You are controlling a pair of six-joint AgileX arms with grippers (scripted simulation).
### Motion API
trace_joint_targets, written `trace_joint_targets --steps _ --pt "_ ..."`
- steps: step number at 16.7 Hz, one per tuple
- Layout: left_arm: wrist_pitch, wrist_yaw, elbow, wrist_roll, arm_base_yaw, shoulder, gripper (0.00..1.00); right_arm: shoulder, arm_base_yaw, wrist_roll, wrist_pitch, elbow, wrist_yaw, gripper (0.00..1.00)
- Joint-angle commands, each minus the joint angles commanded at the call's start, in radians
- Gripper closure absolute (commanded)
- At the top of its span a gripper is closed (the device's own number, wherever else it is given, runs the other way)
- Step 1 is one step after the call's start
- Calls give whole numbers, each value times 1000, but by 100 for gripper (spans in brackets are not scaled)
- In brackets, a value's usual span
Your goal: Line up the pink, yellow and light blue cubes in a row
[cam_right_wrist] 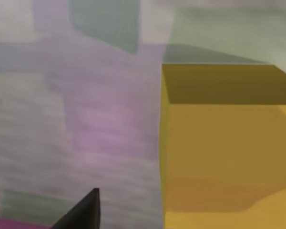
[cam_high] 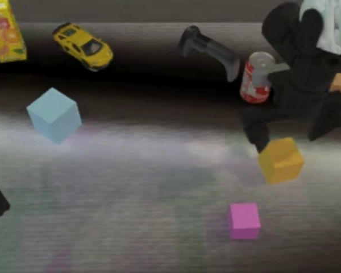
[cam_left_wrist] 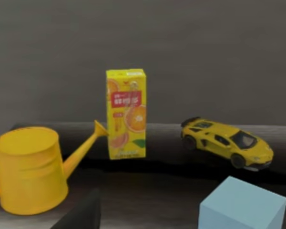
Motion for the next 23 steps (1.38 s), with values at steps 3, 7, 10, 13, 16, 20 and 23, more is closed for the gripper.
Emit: trace_joint_targets --steps 3,7,10,13,16,20,23 --pt "0 0 0 0 0 0 0 41 1 2 117 -71 0 0" --pt "0 0 0 0 0 0 0 94 3 4 262 -161 1 0" --pt "0 0 0 0 0 0 0 102 4 5 277 -173 1 0" --pt "0 0 0 0 0 0 0 102 4 5 277 -173 1 8" --pt "0 0 0 0 0 0 0 102 4 5 277 -173 1 30" --pt "0 0 0 0 0 0 0 102 4 5 277 -173 1 60" --pt "0 0 0 0 0 0 0 102 4 5 277 -173 1 83"
